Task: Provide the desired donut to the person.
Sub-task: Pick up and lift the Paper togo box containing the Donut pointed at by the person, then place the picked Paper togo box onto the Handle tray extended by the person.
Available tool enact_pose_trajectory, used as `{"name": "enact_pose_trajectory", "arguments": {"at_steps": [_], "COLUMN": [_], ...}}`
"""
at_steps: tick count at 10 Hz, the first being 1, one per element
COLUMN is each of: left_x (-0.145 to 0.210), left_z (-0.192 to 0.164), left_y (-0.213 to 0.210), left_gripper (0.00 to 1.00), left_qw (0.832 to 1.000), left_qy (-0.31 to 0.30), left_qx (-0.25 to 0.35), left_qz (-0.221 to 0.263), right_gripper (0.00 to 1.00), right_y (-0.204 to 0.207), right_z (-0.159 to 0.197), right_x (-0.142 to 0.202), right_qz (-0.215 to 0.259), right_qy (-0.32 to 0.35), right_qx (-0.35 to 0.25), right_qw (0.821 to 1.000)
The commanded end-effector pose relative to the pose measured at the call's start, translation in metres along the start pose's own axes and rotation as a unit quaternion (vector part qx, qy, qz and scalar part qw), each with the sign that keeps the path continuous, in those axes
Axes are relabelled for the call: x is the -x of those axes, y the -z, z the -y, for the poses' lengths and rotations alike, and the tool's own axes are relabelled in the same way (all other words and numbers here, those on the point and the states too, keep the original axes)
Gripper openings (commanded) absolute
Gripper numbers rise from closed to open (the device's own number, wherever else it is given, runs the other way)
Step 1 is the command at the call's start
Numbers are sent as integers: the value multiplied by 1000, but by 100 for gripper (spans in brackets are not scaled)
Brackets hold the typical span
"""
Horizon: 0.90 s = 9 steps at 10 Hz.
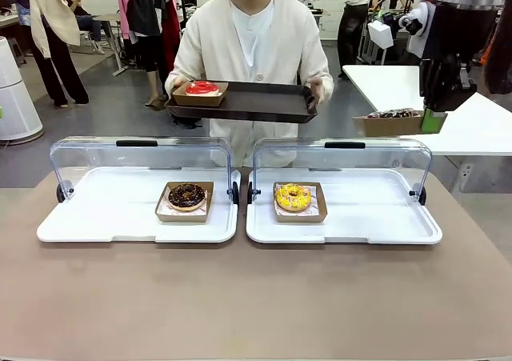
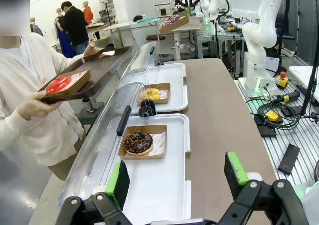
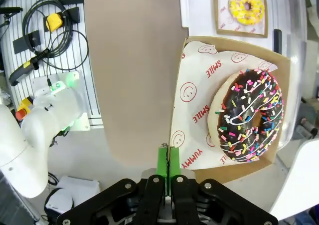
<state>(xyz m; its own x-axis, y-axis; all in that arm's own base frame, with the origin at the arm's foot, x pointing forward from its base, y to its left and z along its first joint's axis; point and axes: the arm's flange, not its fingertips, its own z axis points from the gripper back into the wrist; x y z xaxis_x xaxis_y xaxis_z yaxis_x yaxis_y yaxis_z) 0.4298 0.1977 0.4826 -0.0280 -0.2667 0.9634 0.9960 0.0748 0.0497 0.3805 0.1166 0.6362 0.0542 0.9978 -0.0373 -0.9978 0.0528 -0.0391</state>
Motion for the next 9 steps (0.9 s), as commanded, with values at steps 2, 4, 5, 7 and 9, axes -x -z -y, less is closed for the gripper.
{"name": "enact_pose_trajectory", "arguments": {"at_steps": [2,4,5,7,9], "left_x": [0,0,0,0,0], "left_z": [2,2,2,2,2], "left_y": [0,0,0,0,0], "left_gripper": [100,100,100,100,100], "left_qw": [1000,1000,1000,1000,1000], "left_qy": [1,1,1,1,1], "left_qx": [-6,-6,-6,-6,-6], "left_qz": [0,0,0,0,0], "right_gripper": [0,0,0,0,0], "right_y": [4,4,4,4,4], "right_z": [-5,-5,-5,-5,-5], "right_x": [1,1,1,1,1], "right_qz": [-1,-1,-1,-1,-1], "right_qy": [0,0,0,0,0], "right_qx": [0,0,0,0,0], "right_qw": [1000,1000,1000,1000,1000]}}
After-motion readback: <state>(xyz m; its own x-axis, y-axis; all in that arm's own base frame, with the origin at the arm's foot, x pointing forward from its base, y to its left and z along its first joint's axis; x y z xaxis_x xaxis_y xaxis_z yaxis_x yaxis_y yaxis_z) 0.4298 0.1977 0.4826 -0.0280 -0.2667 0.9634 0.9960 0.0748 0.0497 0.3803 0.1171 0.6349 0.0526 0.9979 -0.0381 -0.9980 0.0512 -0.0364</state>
